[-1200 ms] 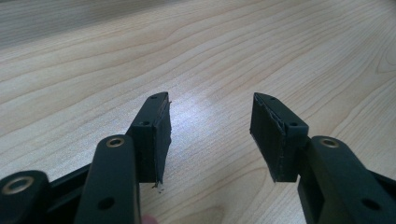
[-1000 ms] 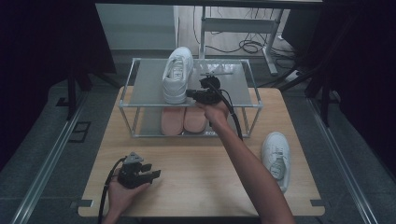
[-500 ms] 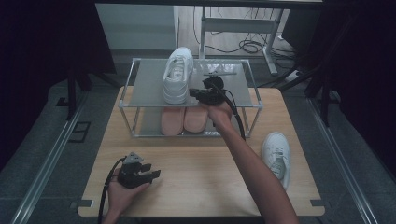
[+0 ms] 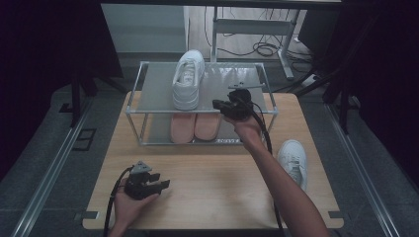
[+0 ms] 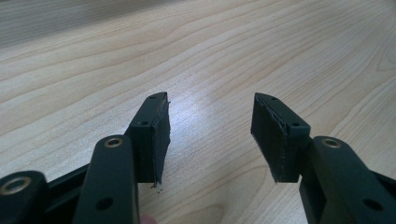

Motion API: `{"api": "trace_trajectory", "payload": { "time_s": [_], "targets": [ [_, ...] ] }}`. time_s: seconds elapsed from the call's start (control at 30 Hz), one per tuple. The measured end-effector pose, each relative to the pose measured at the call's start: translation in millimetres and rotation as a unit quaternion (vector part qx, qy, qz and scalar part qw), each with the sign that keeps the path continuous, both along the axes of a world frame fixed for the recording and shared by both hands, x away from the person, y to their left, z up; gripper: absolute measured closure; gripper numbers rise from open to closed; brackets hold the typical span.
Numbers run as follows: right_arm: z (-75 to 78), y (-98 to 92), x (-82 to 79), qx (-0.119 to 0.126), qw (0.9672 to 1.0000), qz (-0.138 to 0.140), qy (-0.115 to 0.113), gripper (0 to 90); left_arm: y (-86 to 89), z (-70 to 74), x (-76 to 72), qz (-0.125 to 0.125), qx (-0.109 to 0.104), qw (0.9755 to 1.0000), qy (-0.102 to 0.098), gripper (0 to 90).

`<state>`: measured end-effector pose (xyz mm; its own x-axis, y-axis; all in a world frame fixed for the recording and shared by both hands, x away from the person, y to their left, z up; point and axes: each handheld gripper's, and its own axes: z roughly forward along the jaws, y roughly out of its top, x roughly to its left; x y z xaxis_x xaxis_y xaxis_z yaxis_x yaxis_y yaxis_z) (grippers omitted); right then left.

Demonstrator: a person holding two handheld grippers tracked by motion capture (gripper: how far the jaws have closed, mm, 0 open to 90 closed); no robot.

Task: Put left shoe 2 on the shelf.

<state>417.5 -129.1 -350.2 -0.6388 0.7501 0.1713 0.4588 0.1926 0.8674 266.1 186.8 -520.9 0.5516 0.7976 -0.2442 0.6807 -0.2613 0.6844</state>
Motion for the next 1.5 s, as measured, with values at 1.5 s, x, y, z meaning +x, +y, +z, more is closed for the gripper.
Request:
{"api": "trace_trajectory", "payload": {
  "time_s": [1.5],
  "targets": [
    [-63.7,-125.4,-133.6,-0.087,0.9957,0.029,0.018,90.0,-2.2,-0.4,-0.7,-0.001,0.001,1.0,0.003,47.2]
  ]
}}
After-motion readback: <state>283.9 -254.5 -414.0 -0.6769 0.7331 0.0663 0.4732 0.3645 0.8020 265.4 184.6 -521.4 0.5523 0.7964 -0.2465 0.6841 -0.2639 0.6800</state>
